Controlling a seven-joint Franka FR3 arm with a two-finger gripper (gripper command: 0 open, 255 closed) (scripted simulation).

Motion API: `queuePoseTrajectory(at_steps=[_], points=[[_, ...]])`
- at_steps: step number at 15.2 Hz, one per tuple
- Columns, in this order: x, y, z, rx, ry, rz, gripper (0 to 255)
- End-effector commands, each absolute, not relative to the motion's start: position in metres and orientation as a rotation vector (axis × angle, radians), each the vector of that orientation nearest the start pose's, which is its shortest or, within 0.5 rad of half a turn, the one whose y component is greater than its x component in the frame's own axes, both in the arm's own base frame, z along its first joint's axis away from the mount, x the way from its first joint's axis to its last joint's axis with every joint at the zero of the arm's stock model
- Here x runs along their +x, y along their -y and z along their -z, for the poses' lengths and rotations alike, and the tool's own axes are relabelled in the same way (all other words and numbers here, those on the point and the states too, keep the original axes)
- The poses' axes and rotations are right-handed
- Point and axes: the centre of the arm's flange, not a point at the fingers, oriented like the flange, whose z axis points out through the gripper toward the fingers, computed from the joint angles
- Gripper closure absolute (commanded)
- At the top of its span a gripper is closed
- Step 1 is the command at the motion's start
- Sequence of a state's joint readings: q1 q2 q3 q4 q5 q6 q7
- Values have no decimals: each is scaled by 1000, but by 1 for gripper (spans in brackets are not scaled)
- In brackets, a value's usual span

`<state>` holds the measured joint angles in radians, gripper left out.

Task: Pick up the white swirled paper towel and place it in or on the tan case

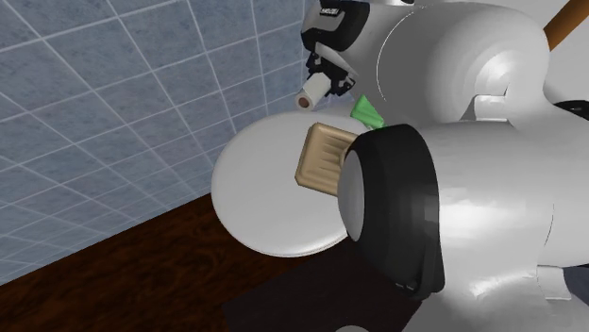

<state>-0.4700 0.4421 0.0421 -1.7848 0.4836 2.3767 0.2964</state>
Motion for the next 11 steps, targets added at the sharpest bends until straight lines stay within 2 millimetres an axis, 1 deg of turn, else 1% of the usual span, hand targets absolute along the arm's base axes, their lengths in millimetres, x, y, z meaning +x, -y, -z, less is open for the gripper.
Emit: queuePoseTrajectory(at_steps=[1,11], points=[[608,275,-332,-2388,-1395,236,255],[608,275,-385,-2388,-1395,236,255]])
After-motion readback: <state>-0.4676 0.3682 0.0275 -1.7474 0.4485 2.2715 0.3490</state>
